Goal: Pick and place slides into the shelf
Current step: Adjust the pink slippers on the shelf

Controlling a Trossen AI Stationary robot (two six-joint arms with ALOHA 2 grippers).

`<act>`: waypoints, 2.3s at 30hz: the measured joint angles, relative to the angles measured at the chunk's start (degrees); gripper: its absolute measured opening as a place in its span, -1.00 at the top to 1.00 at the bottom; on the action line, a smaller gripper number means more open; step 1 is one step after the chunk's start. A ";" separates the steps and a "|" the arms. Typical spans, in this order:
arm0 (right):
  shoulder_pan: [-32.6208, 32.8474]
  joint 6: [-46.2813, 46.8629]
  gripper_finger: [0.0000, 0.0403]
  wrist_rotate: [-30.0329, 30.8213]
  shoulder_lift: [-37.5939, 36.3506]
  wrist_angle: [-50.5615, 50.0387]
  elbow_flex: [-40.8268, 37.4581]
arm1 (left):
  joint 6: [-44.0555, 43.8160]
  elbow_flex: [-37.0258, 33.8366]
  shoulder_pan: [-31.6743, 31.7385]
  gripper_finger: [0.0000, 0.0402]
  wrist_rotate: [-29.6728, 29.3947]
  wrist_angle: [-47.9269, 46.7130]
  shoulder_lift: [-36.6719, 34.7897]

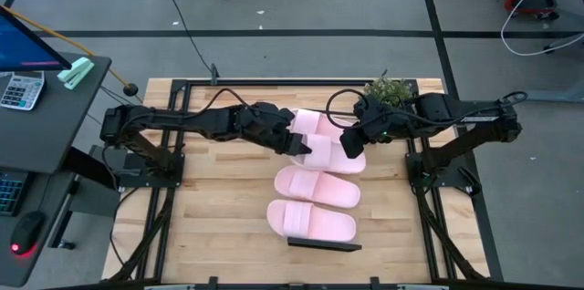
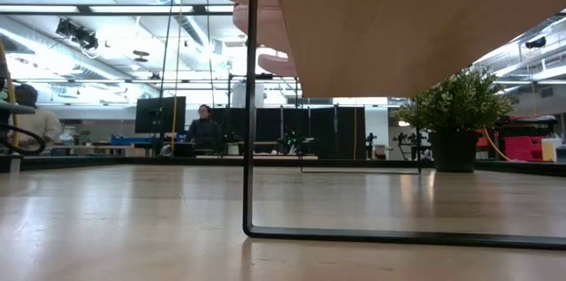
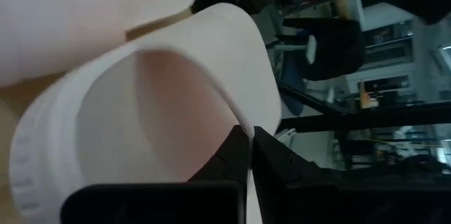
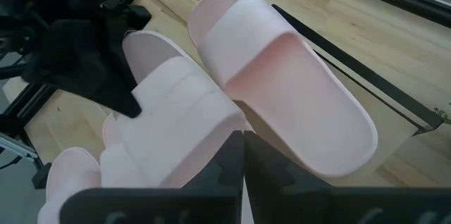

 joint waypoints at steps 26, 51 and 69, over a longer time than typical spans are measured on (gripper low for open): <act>0.00 0.11 0.91 0.04 0.00 0.44 -0.04 | 4.48 0.08 1.38 0.94 -1.42 -4.87 -3.65; -0.07 1.09 0.91 0.04 0.00 0.61 -0.04 | 5.68 0.07 1.38 0.95 -1.33 -6.84 -4.28; -0.04 1.14 0.91 0.16 0.00 0.63 -0.04 | 1.32 0.09 -1.35 0.95 -1.23 -8.72 -4.57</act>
